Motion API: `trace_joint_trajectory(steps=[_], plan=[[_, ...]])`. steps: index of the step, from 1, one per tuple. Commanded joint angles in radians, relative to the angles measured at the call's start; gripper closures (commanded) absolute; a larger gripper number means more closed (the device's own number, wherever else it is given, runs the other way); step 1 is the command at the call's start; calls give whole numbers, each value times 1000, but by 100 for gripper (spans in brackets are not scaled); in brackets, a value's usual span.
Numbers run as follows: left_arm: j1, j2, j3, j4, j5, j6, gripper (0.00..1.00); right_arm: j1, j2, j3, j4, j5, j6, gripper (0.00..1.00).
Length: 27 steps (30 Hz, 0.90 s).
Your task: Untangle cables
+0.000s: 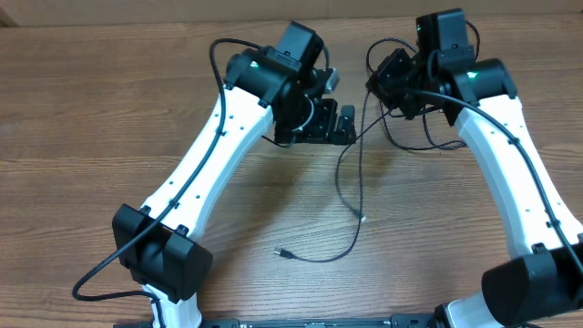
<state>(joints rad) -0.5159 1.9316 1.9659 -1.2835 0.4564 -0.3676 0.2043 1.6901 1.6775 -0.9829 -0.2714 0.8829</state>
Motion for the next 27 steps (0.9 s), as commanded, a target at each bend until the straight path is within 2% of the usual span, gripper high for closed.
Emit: trace_joint_trajectory(steps=[1, 6, 14, 27], plan=[[51, -35, 13, -11, -18, -22, 0, -4, -90, 107, -42, 143, -138, 96], [104, -35, 13, -66, -20, -21, 0, -4, -108, 231, -196, 385, -161, 96], [114, -35, 12, -74, -49, -21, 0, 10, -108, 339, -314, 424, -176, 96], [122, -35, 12, -72, -101, -23, 0, 83, -108, 339, -349, -35, -229, 96]])
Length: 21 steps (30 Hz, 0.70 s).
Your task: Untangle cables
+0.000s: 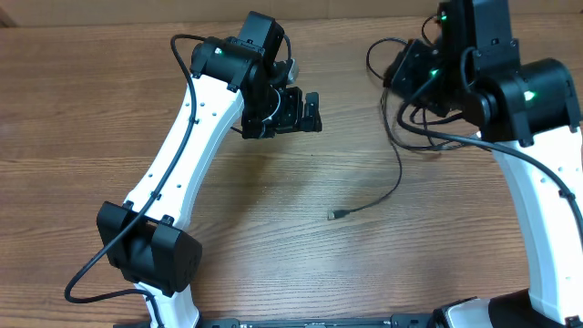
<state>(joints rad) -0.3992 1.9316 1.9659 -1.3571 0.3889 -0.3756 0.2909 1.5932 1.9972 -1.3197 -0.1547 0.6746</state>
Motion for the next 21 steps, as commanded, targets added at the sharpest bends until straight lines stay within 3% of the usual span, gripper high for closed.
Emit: trace_joint_trajectory(steps=[1, 7, 15, 21], plan=[[8, -35, 12, 0, -34, -14, 0, -10, -11, 19, -24, -179, -13, 96], [40, -35, 12, -6, -34, -33, 0, -72, -11, 19, -137, -354, 1, 96], [57, -35, 12, -7, -33, -32, 0, -174, -8, -64, -282, -227, -27, 96], [59, -35, 12, -24, -34, -31, 1, -252, -8, -234, -266, 39, 2, 96]])
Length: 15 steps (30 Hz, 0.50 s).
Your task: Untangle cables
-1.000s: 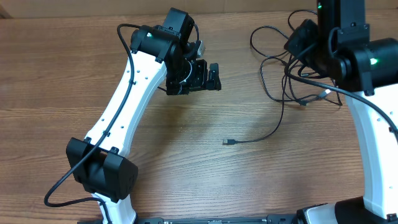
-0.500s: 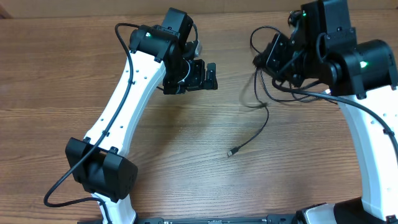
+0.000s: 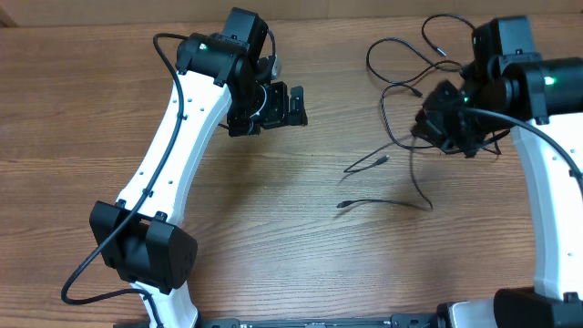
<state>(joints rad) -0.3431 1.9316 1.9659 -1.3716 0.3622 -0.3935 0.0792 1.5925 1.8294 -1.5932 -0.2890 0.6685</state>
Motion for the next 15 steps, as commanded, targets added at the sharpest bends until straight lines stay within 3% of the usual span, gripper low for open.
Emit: trace_joint_trajectory(steps=[1, 15], plan=[[3, -35, 12, -12, -8, -11, 0, -51, -7, -88, 13, 211, 13, 96], [3, -35, 12, -13, -7, -11, 0, -178, -6, -191, 100, 550, 23, 93]])
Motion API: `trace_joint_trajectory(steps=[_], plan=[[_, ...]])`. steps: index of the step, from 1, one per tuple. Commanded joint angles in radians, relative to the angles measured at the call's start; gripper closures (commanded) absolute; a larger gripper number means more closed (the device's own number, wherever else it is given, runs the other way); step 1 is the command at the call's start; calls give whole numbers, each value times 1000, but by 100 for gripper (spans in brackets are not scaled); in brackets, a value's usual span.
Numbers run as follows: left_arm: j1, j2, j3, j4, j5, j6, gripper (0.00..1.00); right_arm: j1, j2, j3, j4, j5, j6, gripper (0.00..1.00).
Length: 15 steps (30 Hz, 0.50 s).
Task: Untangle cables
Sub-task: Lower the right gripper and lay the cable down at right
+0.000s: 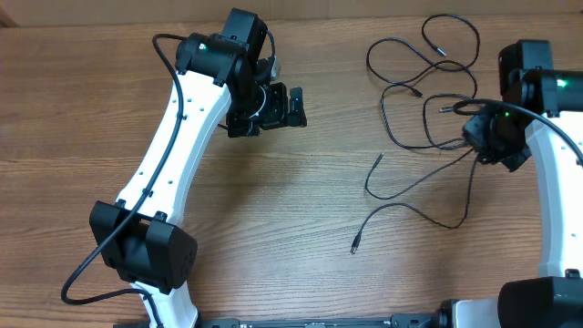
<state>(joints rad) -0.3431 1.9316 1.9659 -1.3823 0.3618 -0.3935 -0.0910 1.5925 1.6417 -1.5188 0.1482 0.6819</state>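
Several thin black cables [421,84] lie looped over each other at the table's far right. One strand runs from my right gripper [485,138] down to a plug end [354,246] near the middle. Another free end [378,159] lies just above it. The right gripper sits at the loops' right edge and looks shut on the black cable. My left gripper [291,106] hovers far to the left of the cables, its fingers apart with nothing between them.
The wooden table [73,137] carries nothing else but the two arm bases at the front edge. The left arm's own grey cable [173,46] arcs beside its upper link.
The right gripper has moved right and slightly up, from about the table's right-centre to its right edge. The cable it holds now lies more stretched out, its plug end lower. The left arm has not moved.
At first both grippers were close together at the far centre with the cables bunched between them. Then the left gripper was further left and empty, while the right held the bundle. The cables now lie spread out at the right.
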Motion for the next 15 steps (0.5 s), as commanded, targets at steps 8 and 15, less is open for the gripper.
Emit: trace_joint_trajectory(steps=[8, 15], plan=[[3, -35, 12, -6, -7, -11, 1, -10, -6, -5, 67, 201, 9, 81], [3, -35, 12, -6, -7, -11, 0, -10, -6, -5, 37, 201, 9, 59]])
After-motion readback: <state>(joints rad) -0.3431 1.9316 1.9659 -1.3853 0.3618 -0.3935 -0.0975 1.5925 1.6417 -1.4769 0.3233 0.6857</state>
